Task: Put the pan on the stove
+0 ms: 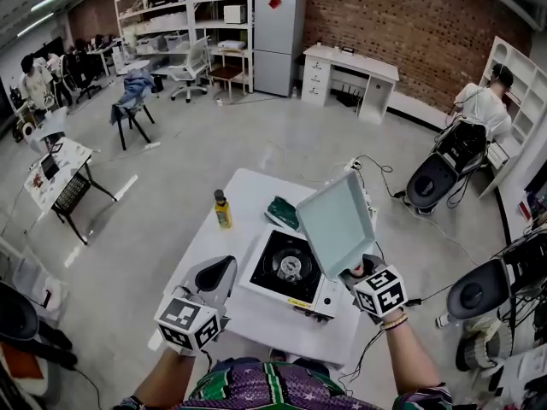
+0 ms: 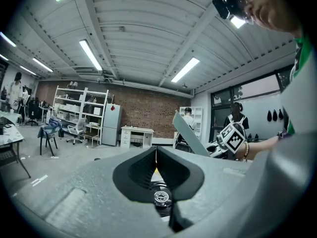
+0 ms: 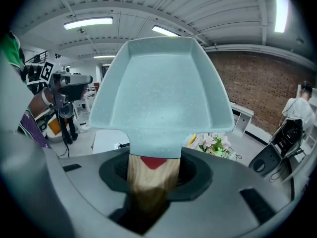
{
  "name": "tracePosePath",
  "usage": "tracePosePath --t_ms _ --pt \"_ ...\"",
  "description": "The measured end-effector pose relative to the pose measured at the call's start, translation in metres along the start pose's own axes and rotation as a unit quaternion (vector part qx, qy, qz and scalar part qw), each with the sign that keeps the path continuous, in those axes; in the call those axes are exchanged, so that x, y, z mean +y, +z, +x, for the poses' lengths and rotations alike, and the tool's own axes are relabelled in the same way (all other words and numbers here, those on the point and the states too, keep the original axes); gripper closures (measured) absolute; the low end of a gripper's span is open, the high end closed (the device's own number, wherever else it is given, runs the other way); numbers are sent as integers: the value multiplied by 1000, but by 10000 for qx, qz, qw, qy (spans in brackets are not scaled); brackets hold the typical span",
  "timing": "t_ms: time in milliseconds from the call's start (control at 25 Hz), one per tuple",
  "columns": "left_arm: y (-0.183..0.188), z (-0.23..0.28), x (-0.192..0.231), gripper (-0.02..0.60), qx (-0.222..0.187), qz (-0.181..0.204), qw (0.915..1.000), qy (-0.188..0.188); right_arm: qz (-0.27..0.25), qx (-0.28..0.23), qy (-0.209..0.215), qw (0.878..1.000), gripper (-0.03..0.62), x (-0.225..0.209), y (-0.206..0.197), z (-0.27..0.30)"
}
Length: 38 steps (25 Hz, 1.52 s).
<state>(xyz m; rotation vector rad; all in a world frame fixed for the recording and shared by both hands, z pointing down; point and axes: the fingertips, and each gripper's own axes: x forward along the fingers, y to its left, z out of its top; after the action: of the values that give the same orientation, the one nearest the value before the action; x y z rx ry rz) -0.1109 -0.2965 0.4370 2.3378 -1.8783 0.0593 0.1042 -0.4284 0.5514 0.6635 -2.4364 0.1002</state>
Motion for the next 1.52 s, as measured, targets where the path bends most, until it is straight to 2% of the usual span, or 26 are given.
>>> tracePosePath --t_ms 680,920,1520 --pt "-13 12 3 563 84 -72 9993 360 -367 938 845 9913 441 -4 -55 58" --pt "-14 16 4 563 59 -117 9989 451 -734 1285 1127 9825 441 -1 -70 74" --pt "-26 13 10 563 194 -205 9978 605 -1193 2024 1642 9580 441 10 -108 103"
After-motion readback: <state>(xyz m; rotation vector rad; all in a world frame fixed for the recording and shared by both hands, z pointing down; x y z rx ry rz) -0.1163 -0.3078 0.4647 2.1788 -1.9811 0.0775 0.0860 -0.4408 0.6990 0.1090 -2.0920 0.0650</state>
